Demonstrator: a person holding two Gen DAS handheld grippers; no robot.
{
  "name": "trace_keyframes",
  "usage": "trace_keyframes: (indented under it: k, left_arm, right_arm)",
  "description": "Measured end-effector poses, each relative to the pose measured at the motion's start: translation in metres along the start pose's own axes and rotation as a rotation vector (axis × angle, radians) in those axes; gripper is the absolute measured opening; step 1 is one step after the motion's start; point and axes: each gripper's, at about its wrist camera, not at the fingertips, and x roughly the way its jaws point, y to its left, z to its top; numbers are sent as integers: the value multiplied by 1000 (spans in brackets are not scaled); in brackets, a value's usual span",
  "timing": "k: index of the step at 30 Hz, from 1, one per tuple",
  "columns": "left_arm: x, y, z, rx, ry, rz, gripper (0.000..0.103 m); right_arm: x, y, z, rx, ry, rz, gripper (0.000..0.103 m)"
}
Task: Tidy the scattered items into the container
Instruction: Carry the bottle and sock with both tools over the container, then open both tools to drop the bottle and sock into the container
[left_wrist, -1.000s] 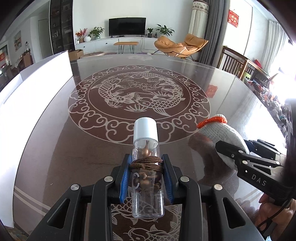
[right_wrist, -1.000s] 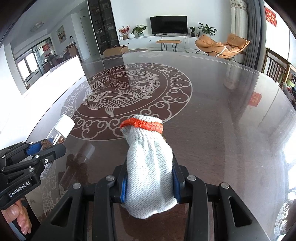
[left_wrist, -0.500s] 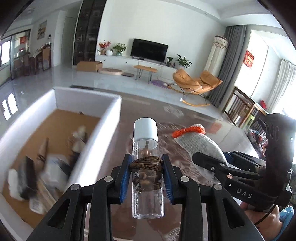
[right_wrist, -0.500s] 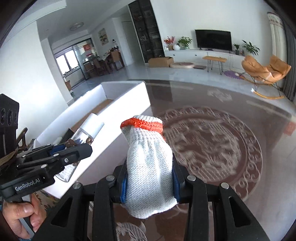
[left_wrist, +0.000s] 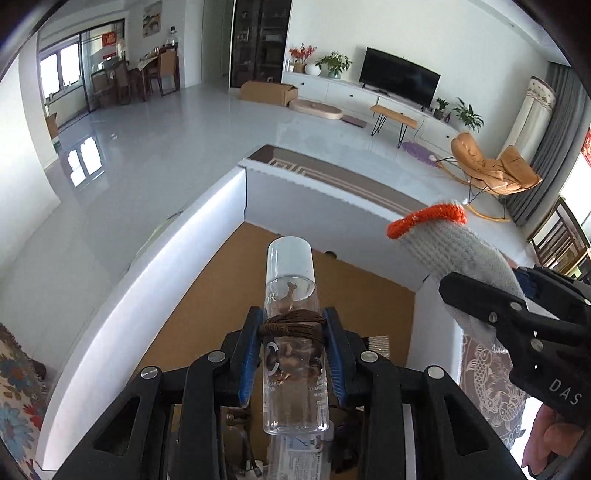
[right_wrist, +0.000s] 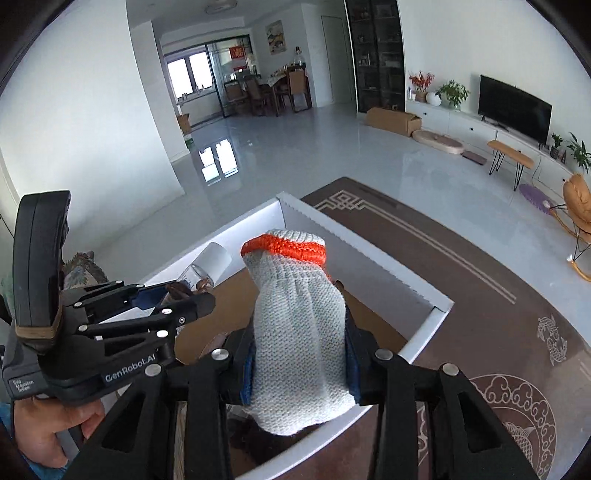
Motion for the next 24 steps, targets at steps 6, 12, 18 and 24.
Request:
trace_keyframes:
  k: [6,12,18,24]
  left_arm:
    - [32,17,-3,-57,41,33,33]
    - [33,17,-4,-68,23,82,98]
    - [2,7,-11,-104,12,77,103]
    - [-69,-24,-65,-27,-79,205,103]
  right_arm:
    - [67,-11,10,50,97,-56,40]
    - [100,-28,6,121,165,-52,57]
    - [76,-24,18,97,97,-62,57]
    - [13,-9,-11,22,53,-60,57]
